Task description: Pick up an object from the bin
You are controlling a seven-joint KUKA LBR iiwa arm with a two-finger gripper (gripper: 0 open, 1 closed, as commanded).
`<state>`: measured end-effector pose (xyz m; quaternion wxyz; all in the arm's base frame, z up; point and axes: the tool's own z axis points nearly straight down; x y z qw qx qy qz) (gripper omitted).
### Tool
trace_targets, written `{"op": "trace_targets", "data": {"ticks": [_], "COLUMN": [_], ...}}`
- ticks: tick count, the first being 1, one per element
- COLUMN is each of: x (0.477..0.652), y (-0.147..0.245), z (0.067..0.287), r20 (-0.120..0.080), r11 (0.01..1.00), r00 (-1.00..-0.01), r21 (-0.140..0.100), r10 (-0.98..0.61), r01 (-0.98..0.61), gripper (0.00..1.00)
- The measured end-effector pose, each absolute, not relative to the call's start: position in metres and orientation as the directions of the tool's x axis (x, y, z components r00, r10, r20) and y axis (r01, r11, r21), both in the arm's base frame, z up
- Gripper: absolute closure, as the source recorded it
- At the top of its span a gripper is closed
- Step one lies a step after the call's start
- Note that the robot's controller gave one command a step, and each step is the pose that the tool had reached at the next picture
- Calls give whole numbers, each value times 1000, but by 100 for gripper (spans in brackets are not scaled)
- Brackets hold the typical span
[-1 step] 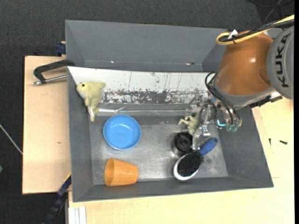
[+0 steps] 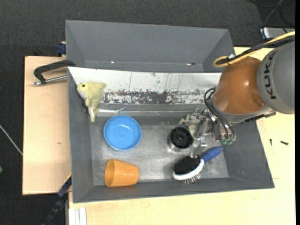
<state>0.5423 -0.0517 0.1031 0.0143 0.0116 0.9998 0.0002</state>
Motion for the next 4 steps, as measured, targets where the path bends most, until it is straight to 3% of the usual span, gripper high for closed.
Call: {"op": "trace_targets", "data": {"ticks": [1, 2, 3, 4], "x": [537, 536, 534, 538], "y": [-52, -45, -45, -38], "z": [96, 133, 130, 98], "r20": [-10, -9, 2, -33], "r11": [1000, 1000, 1000, 997], "r00": [-1000, -1000, -1000, -997], "r21": [0, 1, 1, -1], "r10": [24, 18, 18, -73], "r01": [24, 18, 18, -73], "gripper": [100, 100, 0, 0]}}
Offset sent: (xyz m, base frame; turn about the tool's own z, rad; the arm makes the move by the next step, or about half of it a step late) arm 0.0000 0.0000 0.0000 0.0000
